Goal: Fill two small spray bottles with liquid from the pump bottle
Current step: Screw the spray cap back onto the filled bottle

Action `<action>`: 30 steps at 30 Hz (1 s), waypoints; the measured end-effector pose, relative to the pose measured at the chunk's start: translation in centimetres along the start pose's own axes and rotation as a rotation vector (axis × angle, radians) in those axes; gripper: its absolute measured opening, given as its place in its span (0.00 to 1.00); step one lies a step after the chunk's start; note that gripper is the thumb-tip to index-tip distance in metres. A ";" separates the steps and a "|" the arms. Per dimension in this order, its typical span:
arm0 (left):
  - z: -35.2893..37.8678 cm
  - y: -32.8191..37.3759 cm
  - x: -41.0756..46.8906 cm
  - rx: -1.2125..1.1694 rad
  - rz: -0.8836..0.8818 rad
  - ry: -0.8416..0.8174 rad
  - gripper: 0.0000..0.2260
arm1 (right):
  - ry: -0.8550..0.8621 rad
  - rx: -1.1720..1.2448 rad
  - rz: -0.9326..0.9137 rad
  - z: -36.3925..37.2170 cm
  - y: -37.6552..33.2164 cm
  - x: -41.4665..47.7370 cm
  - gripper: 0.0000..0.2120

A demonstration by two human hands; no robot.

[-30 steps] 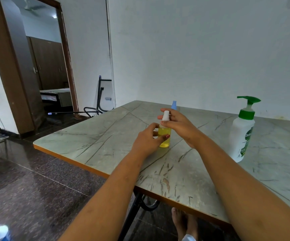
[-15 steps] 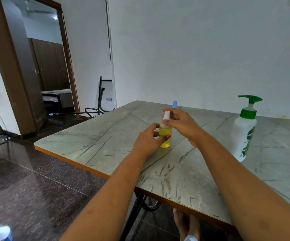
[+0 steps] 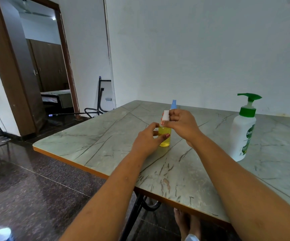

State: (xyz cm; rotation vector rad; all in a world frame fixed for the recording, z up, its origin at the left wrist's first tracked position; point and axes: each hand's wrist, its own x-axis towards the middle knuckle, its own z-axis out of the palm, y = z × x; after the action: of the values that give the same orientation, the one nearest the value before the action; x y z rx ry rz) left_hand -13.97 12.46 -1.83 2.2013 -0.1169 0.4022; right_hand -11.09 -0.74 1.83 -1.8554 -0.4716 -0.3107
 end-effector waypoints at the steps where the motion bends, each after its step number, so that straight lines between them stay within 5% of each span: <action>1: 0.0 0.0 0.0 0.002 -0.001 0.001 0.23 | 0.006 0.006 0.003 0.1 0.0 0.0 0.22; 11: 0.1 0.0 0.3 0.043 -0.022 -0.056 0.23 | -0.221 0.063 -0.003 -0.5 0.0 -0.4 0.20; 25: 0.5 0.0 0.1 0.214 0.042 0.155 0.24 | 0.064 -0.098 -0.049 1.2 0.7 -0.1 0.15; 30: 0.2 0.1 -0.1 0.153 0.015 0.202 0.24 | 0.005 0.021 -0.021 1.0 0.4 -0.5 0.20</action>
State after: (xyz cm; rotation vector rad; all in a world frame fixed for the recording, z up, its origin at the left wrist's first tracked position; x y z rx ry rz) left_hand -14.06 12.22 -1.95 2.2960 0.0073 0.6582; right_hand -11.39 0.04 0.97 -1.8303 -0.4890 -0.3234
